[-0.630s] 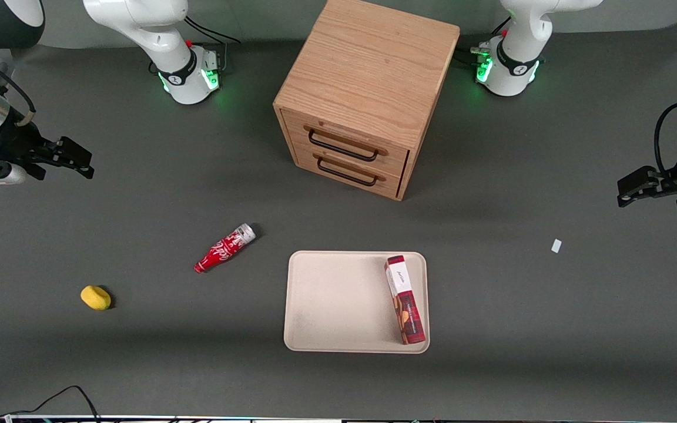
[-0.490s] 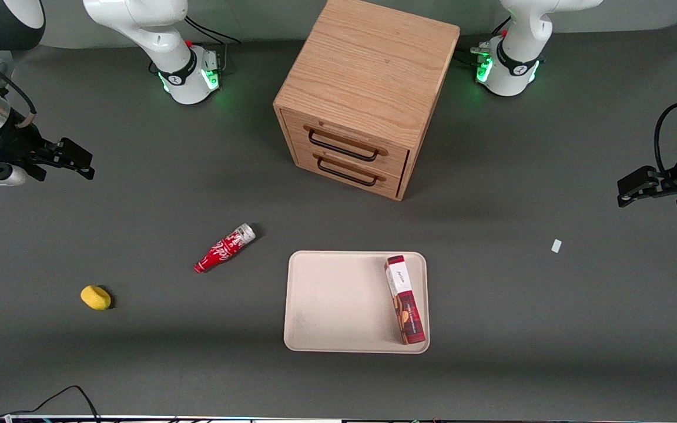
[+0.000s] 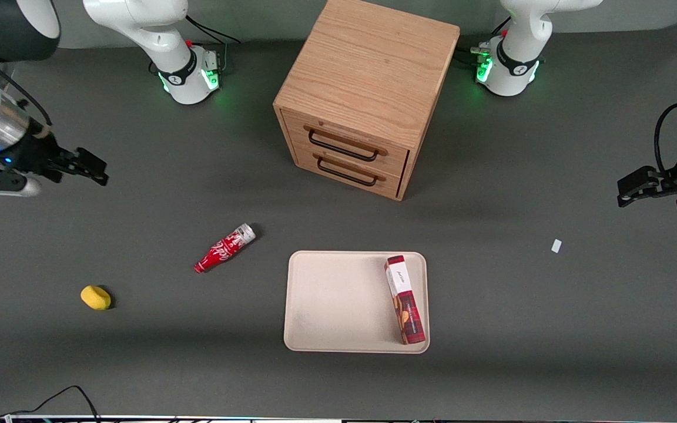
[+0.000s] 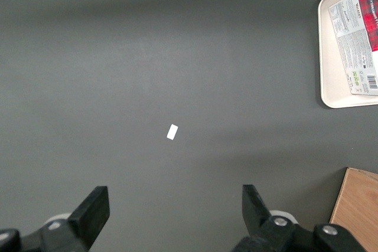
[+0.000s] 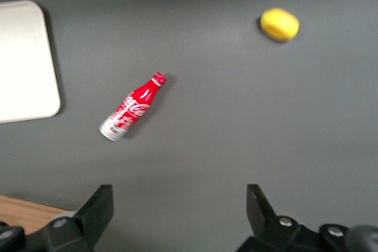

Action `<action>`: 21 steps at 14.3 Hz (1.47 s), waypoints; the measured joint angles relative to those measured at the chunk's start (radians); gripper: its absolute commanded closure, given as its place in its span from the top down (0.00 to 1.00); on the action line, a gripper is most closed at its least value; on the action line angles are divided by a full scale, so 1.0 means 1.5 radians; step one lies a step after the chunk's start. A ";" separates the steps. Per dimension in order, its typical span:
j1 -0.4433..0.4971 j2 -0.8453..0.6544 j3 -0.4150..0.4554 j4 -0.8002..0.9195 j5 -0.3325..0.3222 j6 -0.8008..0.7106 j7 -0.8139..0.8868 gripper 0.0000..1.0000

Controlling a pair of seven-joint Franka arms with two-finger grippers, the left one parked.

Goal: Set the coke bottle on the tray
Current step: 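Move the open right gripper down over the red Coca-Cola bottle, then close the right gripper around the bottle's body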

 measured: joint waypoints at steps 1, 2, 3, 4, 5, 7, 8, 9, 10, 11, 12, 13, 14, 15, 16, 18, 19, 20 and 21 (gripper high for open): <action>0.012 0.021 0.002 -0.001 0.016 0.016 0.062 1.00; 0.025 0.045 0.003 -0.003 0.024 0.038 0.116 1.00; 0.036 0.070 0.007 -0.004 0.027 0.064 0.166 1.00; 0.046 0.098 0.012 -0.006 0.029 0.093 0.216 1.00; 0.054 0.126 0.020 -0.007 0.029 0.122 0.267 1.00; 0.072 0.179 0.035 -0.011 0.029 0.177 0.370 1.00; 0.084 0.205 0.037 -0.015 0.026 0.203 0.413 1.00; 0.094 0.227 0.038 -0.022 0.021 0.231 0.449 1.00; 0.098 0.246 0.039 -0.034 0.009 0.261 0.478 1.00; 0.100 0.262 0.040 -0.050 -0.007 0.289 0.500 1.00; 0.100 0.278 0.040 -0.068 -0.028 0.314 0.524 1.00; 0.100 0.293 0.040 -0.083 -0.049 0.337 0.551 1.00; 0.100 0.309 0.040 -0.095 -0.064 0.361 0.575 1.00; 0.100 0.324 0.040 -0.103 -0.069 0.384 0.592 1.00; 0.100 0.336 0.040 -0.108 -0.070 0.404 0.605 1.00; 0.100 0.356 0.041 -0.111 -0.070 0.431 0.623 1.00; 0.100 0.364 0.041 -0.112 -0.070 0.442 0.627 1.00; 0.100 0.373 0.041 -0.117 -0.070 0.457 0.629 1.00; 0.100 0.377 0.041 -0.122 -0.070 0.470 0.630 1.00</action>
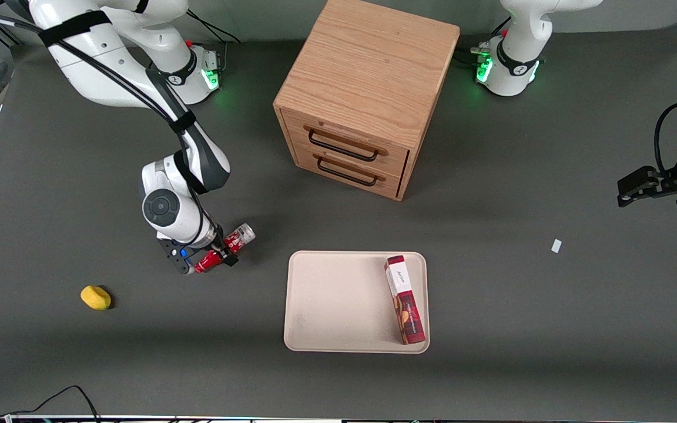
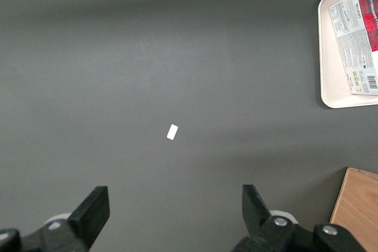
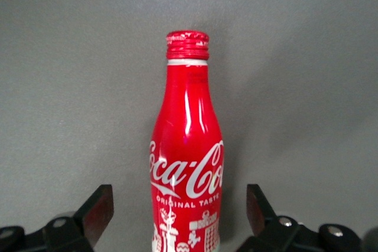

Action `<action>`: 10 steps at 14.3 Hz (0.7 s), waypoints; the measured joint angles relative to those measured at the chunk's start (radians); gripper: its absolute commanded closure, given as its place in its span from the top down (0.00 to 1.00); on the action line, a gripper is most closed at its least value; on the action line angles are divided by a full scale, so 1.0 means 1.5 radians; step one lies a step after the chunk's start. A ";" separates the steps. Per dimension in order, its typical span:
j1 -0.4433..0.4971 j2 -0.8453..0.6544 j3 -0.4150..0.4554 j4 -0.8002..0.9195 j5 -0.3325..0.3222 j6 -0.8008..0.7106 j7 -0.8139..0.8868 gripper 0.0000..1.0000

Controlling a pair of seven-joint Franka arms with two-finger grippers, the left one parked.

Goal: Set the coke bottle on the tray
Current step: 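Close the right gripper around the bottle's body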

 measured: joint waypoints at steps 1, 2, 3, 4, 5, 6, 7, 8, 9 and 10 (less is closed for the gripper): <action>0.000 0.005 0.000 -0.005 0.000 0.013 0.000 0.99; 0.000 0.011 0.000 -0.008 0.000 0.023 0.001 0.91; 0.000 0.016 0.000 -0.010 0.000 0.029 0.001 0.78; 0.000 0.020 0.000 -0.011 0.000 0.034 0.001 0.54; 0.000 0.023 0.000 -0.011 0.000 0.036 0.001 0.30; 0.000 0.025 0.000 -0.011 0.000 0.036 0.001 0.13; 0.000 0.025 0.001 -0.011 -0.001 0.036 0.001 0.04; 0.000 0.024 0.001 -0.011 -0.001 0.036 0.001 0.01; 0.000 0.024 0.001 -0.010 -0.001 0.036 0.001 0.00; 0.000 0.023 0.001 -0.008 -0.003 0.036 0.000 0.00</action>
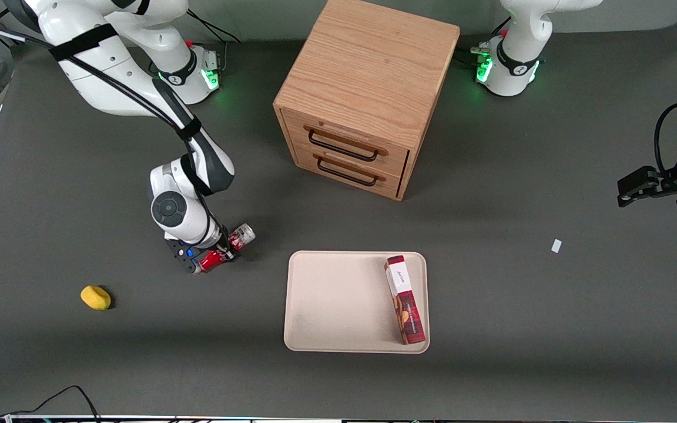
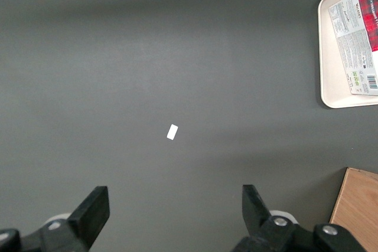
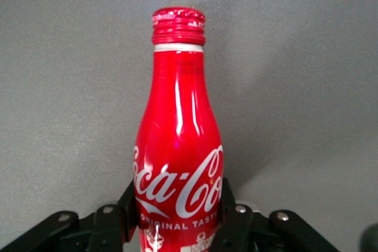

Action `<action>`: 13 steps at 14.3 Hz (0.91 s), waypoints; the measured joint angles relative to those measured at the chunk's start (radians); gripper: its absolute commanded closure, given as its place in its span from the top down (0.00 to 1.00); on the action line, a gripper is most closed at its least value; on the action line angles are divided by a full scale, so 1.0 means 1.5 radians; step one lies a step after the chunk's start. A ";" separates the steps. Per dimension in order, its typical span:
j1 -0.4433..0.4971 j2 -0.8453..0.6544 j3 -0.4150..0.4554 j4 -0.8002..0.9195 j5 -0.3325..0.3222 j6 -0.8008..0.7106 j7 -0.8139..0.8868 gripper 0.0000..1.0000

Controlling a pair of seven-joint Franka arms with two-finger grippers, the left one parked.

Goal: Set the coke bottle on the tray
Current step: 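Close the right gripper around the bottle's body, then lift the bottle upright and carry it toward the cream tray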

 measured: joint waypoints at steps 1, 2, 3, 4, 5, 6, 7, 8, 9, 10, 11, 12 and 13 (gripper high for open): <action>0.000 -0.002 0.000 0.003 -0.003 0.000 -0.005 0.00; 0.000 -0.005 0.000 0.007 -0.006 -0.002 -0.020 0.00; 0.000 -0.013 0.000 0.012 -0.007 -0.012 -0.050 0.00; -0.002 -0.026 -0.001 0.022 -0.008 -0.035 -0.087 0.00; -0.004 -0.044 -0.001 0.035 -0.008 -0.070 -0.125 0.00; -0.008 -0.065 -0.002 0.052 -0.008 -0.109 -0.159 0.00; -0.011 -0.087 -0.002 0.072 -0.008 -0.148 -0.191 0.00; -0.013 -0.108 -0.002 0.097 -0.008 -0.189 -0.221 0.00; -0.013 -0.125 -0.002 0.128 -0.008 -0.231 -0.247 0.00; -0.012 -0.135 -0.001 0.165 -0.008 -0.272 -0.272 0.00; -0.010 -0.141 0.003 0.210 -0.008 -0.310 -0.305 0.00; -0.007 -0.140 0.008 0.257 -0.008 -0.340 -0.340 0.00; -0.004 -0.136 0.014 0.302 -0.008 -0.361 -0.372 0.00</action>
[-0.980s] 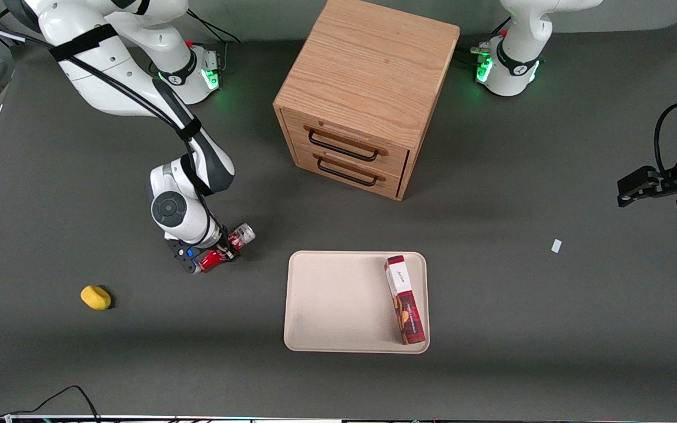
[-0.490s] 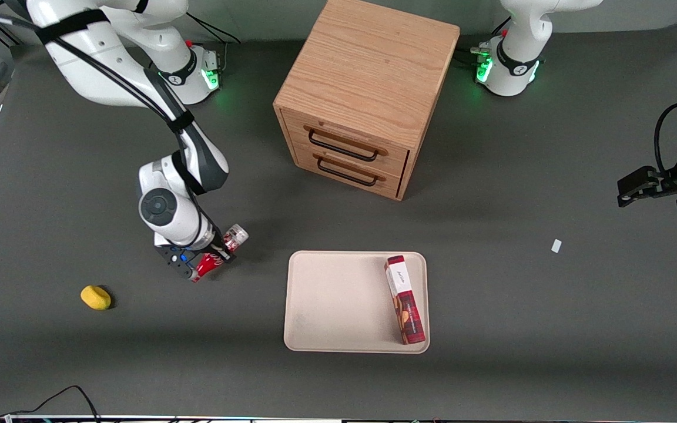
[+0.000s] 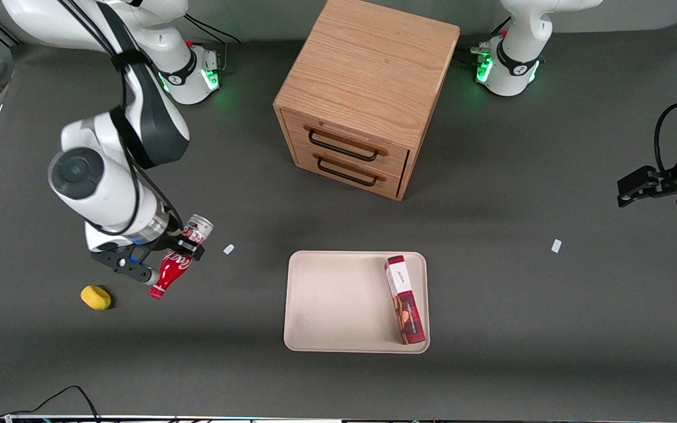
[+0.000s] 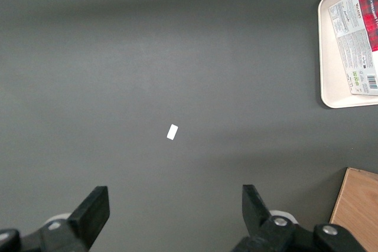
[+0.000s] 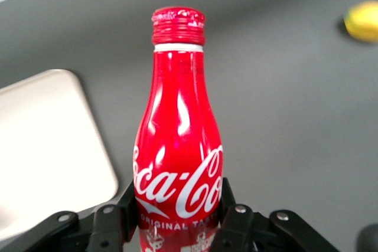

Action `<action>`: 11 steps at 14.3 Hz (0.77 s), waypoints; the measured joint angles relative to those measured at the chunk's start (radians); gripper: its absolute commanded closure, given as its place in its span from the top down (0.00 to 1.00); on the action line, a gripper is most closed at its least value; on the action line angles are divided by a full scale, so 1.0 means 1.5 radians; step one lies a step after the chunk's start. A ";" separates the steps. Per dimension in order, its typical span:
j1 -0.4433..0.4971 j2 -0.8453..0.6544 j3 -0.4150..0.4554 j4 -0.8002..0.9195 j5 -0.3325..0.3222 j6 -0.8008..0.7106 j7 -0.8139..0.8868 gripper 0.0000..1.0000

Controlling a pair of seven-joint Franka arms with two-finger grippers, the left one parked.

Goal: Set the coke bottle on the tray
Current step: 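Lift the bottle upright and carry it toward the cream tray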

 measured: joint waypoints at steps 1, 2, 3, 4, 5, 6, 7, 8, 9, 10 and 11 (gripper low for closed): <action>0.003 0.009 0.007 0.041 0.000 -0.013 -0.025 0.00; 0.006 0.024 0.015 0.076 0.000 -0.018 -0.046 0.00; 0.008 0.050 0.031 0.110 0.000 -0.017 -0.068 0.03; 0.010 0.086 0.052 0.144 0.000 -0.005 -0.088 0.05; 0.019 0.129 0.069 0.177 0.000 0.025 -0.105 0.05; 0.034 0.172 0.077 0.205 0.000 0.062 -0.122 0.05; 0.050 0.211 0.079 0.225 0.000 0.097 -0.142 0.05; 0.060 0.243 0.079 0.237 0.000 0.129 -0.166 0.05; 0.065 0.271 0.079 0.245 0.000 0.155 -0.187 0.05; 0.066 0.296 0.079 0.249 0.000 0.176 -0.202 0.05; 0.066 0.317 0.079 0.252 0.000 0.191 -0.211 0.05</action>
